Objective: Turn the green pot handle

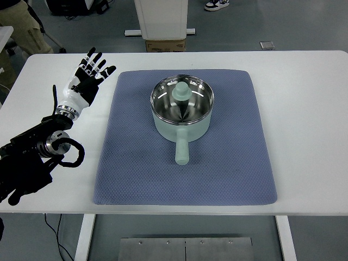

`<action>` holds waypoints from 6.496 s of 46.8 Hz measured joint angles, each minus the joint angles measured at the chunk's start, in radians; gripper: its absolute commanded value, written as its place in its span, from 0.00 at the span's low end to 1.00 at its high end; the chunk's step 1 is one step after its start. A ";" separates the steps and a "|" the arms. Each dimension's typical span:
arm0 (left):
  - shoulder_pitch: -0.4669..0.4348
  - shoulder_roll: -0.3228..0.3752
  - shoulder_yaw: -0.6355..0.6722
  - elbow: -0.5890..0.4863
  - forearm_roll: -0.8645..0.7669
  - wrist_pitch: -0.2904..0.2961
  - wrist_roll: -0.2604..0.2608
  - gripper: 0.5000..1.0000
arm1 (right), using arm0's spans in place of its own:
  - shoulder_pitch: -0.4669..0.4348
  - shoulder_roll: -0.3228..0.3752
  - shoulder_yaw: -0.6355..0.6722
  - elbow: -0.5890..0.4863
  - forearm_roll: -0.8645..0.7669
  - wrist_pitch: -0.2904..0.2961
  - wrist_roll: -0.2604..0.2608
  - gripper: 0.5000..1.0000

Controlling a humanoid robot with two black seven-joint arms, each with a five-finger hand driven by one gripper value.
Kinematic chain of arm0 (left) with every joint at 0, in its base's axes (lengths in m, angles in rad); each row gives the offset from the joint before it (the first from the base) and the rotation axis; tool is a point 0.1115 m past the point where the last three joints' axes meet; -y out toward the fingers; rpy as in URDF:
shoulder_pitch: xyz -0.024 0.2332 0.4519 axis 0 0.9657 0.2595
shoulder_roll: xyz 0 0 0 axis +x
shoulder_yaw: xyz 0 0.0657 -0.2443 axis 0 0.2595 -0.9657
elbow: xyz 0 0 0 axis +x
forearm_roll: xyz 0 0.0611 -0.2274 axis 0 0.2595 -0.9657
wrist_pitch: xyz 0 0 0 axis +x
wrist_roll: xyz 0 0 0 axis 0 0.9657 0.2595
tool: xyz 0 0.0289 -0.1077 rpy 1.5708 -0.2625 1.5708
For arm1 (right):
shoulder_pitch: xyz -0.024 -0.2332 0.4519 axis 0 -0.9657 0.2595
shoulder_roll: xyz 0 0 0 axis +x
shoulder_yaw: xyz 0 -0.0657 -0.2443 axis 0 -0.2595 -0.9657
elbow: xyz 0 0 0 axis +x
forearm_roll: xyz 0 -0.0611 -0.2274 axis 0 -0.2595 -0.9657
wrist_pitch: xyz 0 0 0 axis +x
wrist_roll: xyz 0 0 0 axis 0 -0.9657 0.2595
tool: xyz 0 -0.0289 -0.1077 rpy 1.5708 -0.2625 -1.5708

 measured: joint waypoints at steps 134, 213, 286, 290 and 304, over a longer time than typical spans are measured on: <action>-0.128 0.362 -0.053 -0.596 0.572 -0.157 -0.031 1.00 | 0.000 0.000 -0.001 0.000 0.001 0.000 0.000 1.00; -0.164 0.282 -0.043 -0.799 1.011 -0.173 -0.028 1.00 | 0.000 0.000 0.000 0.000 0.000 0.000 0.000 1.00; -0.333 0.209 0.146 -0.788 1.479 -0.177 -0.019 1.00 | 0.000 0.000 0.000 0.000 0.000 0.000 0.000 1.00; -0.361 0.209 0.170 -0.787 1.484 -0.178 -0.019 1.00 | 0.000 0.000 0.000 0.000 0.000 0.000 0.000 1.00; -0.399 0.200 0.205 -0.788 1.583 -0.179 -0.019 1.00 | 0.000 0.000 0.000 0.000 0.000 0.000 0.000 1.00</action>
